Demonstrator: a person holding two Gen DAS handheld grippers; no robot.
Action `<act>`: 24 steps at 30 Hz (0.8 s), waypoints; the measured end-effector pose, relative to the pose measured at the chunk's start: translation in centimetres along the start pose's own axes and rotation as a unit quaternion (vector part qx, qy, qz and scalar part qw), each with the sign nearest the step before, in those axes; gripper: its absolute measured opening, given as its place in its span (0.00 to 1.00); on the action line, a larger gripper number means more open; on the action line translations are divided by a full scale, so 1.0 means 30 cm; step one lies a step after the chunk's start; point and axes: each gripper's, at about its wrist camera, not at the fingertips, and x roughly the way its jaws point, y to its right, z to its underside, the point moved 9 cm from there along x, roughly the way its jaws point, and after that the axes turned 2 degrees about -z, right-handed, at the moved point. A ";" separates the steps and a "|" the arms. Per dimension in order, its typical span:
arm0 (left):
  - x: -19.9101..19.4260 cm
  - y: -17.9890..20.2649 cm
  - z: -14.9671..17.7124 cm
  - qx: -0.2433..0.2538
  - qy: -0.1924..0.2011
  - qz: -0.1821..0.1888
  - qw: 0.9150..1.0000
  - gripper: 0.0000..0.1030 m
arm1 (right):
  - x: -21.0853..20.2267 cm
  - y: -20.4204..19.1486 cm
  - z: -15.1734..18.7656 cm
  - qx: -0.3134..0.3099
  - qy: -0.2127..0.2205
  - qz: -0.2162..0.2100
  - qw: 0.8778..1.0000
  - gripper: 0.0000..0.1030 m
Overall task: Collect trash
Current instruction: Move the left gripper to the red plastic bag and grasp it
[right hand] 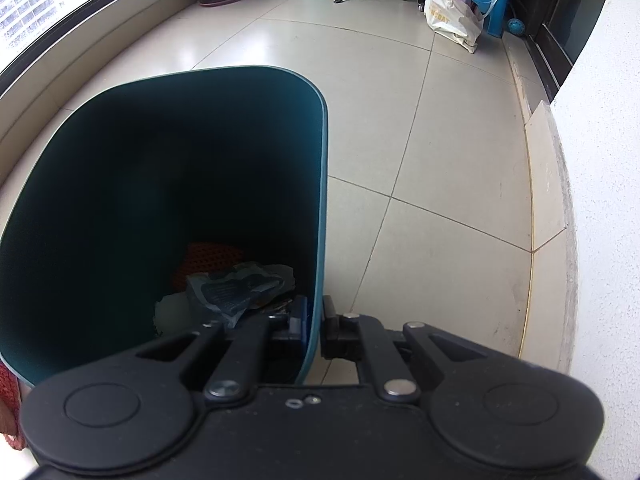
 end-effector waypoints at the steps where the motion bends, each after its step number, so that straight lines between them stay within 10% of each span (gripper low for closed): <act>1: 0.009 -0.019 0.008 -0.005 -0.003 -0.004 1.000 0.73 | 0.000 0.000 0.001 0.000 0.000 0.000 1.000 0.05; 24: 0.636 -0.364 0.347 -0.147 -0.214 -0.024 0.965 0.73 | -0.005 -0.014 0.009 -0.019 -0.003 0.013 1.000 0.06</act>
